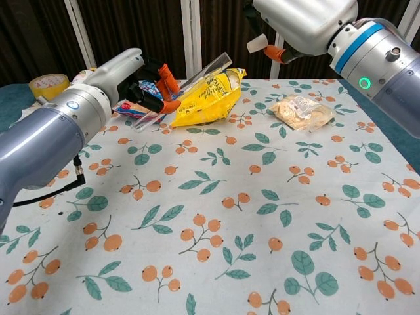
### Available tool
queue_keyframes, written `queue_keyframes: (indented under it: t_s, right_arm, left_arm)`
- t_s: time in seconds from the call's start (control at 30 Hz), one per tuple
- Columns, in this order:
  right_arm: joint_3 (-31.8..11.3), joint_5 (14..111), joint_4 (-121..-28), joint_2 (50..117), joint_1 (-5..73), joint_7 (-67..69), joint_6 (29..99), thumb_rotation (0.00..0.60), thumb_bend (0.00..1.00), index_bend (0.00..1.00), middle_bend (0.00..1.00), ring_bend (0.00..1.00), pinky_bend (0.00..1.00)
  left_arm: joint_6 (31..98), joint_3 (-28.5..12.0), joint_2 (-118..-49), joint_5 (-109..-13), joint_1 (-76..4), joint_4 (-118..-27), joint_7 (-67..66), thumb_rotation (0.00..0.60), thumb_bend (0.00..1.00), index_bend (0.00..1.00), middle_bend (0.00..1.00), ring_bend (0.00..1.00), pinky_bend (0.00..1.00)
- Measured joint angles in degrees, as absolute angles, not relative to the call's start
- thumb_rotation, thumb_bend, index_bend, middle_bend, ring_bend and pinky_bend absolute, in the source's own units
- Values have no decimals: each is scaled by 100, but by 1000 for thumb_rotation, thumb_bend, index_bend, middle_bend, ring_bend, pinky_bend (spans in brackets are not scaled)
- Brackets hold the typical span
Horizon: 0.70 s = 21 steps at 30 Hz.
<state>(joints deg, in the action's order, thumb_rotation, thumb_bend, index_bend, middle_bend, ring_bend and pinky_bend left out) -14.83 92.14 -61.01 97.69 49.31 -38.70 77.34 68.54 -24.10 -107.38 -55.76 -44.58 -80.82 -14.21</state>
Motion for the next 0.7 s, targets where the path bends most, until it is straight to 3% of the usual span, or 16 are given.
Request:
queue_keyframes:
  t_s: [0.7]
  right_arm:
    - [-1376, 9150, -6066, 9812, 4905, -3841, 7752, 600, 396, 684, 187, 13, 0]
  left_arm:
    - [7019, -2450, -10916, -5464, -4485, -8208, -1630, 600, 770, 670, 652, 157, 0]
